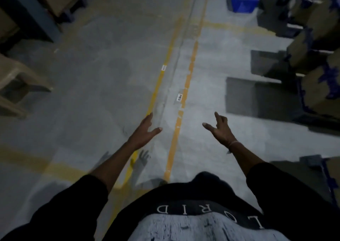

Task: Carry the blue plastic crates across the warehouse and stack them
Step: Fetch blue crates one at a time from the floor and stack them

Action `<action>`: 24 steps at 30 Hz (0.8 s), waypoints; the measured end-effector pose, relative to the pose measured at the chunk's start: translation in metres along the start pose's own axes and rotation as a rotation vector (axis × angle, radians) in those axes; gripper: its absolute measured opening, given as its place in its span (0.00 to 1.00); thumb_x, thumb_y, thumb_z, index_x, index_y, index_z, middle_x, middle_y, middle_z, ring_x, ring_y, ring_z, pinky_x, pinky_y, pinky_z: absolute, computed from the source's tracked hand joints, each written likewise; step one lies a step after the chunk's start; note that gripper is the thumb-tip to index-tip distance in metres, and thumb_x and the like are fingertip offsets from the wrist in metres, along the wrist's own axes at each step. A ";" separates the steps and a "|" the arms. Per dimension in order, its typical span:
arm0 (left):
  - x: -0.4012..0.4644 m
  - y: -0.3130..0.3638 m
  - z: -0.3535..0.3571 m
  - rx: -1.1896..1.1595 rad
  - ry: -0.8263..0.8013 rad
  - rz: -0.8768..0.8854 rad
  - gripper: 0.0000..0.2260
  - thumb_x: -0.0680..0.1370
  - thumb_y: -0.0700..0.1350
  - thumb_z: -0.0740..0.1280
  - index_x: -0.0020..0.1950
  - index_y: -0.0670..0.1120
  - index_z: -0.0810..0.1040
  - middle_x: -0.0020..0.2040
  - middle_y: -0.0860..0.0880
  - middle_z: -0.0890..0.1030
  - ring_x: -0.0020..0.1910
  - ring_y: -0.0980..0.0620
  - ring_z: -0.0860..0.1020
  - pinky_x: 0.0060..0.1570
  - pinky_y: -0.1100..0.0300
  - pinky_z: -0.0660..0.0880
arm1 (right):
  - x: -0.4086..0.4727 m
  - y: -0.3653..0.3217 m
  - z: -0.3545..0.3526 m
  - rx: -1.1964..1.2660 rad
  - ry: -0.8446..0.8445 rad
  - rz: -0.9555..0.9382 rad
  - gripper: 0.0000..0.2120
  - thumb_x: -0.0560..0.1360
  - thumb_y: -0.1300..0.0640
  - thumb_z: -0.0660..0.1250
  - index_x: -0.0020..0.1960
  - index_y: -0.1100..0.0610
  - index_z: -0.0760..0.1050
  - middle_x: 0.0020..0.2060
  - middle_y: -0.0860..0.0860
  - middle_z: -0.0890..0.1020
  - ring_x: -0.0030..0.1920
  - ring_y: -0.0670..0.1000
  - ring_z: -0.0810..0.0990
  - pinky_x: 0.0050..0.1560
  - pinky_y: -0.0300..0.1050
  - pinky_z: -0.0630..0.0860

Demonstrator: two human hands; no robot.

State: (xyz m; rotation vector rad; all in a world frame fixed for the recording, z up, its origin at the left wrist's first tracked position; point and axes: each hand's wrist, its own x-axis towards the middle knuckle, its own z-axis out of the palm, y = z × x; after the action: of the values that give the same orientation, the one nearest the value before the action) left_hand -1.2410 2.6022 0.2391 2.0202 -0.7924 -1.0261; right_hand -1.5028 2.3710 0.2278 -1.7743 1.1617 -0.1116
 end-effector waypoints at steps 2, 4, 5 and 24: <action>0.040 0.016 -0.017 0.033 -0.034 0.037 0.40 0.77 0.58 0.71 0.83 0.54 0.52 0.82 0.52 0.57 0.77 0.52 0.65 0.73 0.50 0.67 | 0.025 -0.010 -0.002 0.046 0.033 0.001 0.48 0.69 0.30 0.68 0.80 0.49 0.51 0.75 0.44 0.55 0.73 0.55 0.65 0.72 0.56 0.65; 0.080 0.031 -0.028 0.062 -0.075 0.061 0.40 0.77 0.59 0.71 0.83 0.55 0.52 0.82 0.53 0.57 0.77 0.53 0.65 0.72 0.52 0.67 | 0.054 -0.017 -0.007 0.076 0.064 0.036 0.49 0.69 0.30 0.68 0.80 0.49 0.51 0.75 0.44 0.55 0.74 0.55 0.64 0.72 0.57 0.66; 0.100 0.037 -0.032 0.070 -0.093 0.063 0.40 0.77 0.59 0.71 0.83 0.55 0.52 0.82 0.54 0.57 0.77 0.54 0.65 0.72 0.54 0.67 | 0.069 -0.020 -0.011 0.087 0.078 0.054 0.49 0.69 0.30 0.68 0.80 0.49 0.51 0.74 0.44 0.55 0.74 0.55 0.65 0.72 0.57 0.65; 0.516 0.219 -0.073 0.043 -0.138 0.116 0.40 0.77 0.61 0.70 0.83 0.56 0.52 0.82 0.54 0.55 0.77 0.54 0.64 0.75 0.48 0.65 | 0.461 -0.129 -0.182 -0.007 0.135 0.095 0.46 0.71 0.33 0.69 0.79 0.54 0.55 0.75 0.49 0.56 0.74 0.54 0.63 0.73 0.49 0.62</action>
State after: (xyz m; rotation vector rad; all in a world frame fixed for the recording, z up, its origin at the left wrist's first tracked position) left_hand -0.9673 2.1075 0.2400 1.9303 -0.9994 -1.0985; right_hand -1.2671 1.9161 0.2362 -1.7352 1.3424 -0.1728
